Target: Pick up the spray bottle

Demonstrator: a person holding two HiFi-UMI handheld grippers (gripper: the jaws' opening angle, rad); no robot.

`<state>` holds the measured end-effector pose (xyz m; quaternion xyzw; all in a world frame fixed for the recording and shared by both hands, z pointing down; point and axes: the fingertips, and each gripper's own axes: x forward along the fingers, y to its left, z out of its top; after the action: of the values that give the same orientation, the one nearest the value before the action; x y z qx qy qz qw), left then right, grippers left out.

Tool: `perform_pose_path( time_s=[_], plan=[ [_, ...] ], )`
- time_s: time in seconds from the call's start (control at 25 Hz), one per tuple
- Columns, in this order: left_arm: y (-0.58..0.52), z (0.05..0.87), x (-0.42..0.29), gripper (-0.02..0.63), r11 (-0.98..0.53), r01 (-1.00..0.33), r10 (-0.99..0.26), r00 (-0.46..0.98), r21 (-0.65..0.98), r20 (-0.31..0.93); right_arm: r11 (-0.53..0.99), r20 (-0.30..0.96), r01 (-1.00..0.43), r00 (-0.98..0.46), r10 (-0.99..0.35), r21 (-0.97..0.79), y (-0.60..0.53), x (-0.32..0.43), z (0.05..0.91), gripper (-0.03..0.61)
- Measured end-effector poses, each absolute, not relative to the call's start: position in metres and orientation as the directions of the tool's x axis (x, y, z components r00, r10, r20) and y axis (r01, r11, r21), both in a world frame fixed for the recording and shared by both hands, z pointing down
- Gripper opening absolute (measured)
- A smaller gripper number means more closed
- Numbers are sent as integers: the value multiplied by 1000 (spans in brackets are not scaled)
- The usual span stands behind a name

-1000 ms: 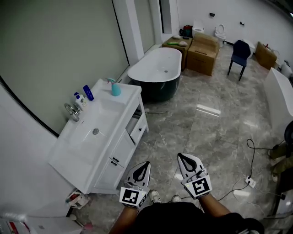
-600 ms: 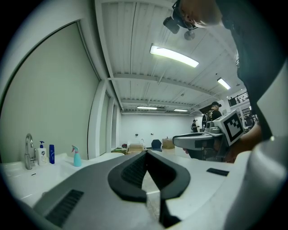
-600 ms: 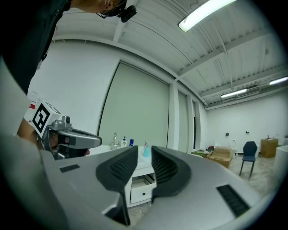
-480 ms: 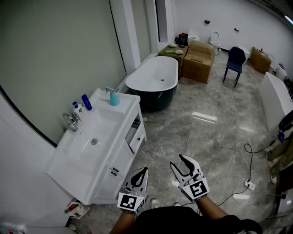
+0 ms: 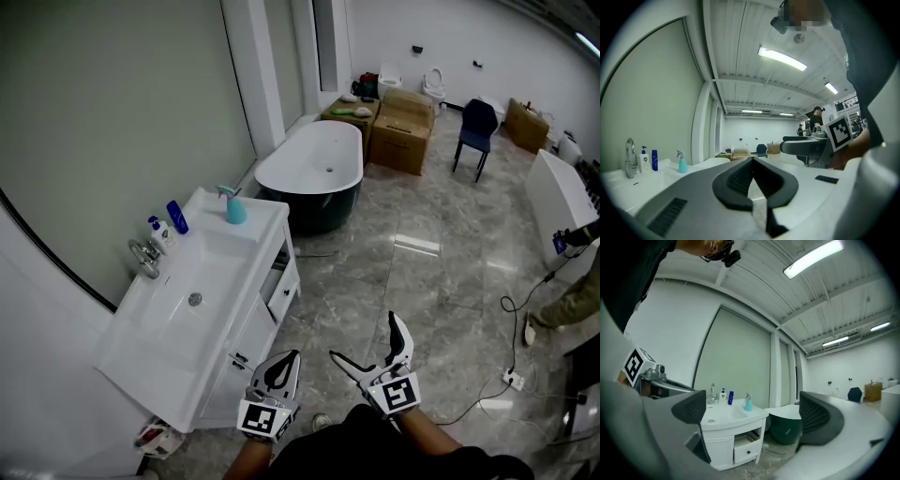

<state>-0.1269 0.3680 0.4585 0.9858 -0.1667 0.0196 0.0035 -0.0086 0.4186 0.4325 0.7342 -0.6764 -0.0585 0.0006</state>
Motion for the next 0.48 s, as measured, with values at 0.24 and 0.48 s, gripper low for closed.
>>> perform_pose_path(
  time_s=[0.24, 0.48],
  plan=[
    [355, 465, -127, -3, -941, -337, -336, 941, 23, 33, -71, -46, -996, 69, -997, 50, 404, -9, 446, 592],
    [330, 470, -113, -3, -937, -347, -345, 938, 35, 39, -27, 18, -998, 28, -999, 54, 373, 5, 461, 592]
  ],
)
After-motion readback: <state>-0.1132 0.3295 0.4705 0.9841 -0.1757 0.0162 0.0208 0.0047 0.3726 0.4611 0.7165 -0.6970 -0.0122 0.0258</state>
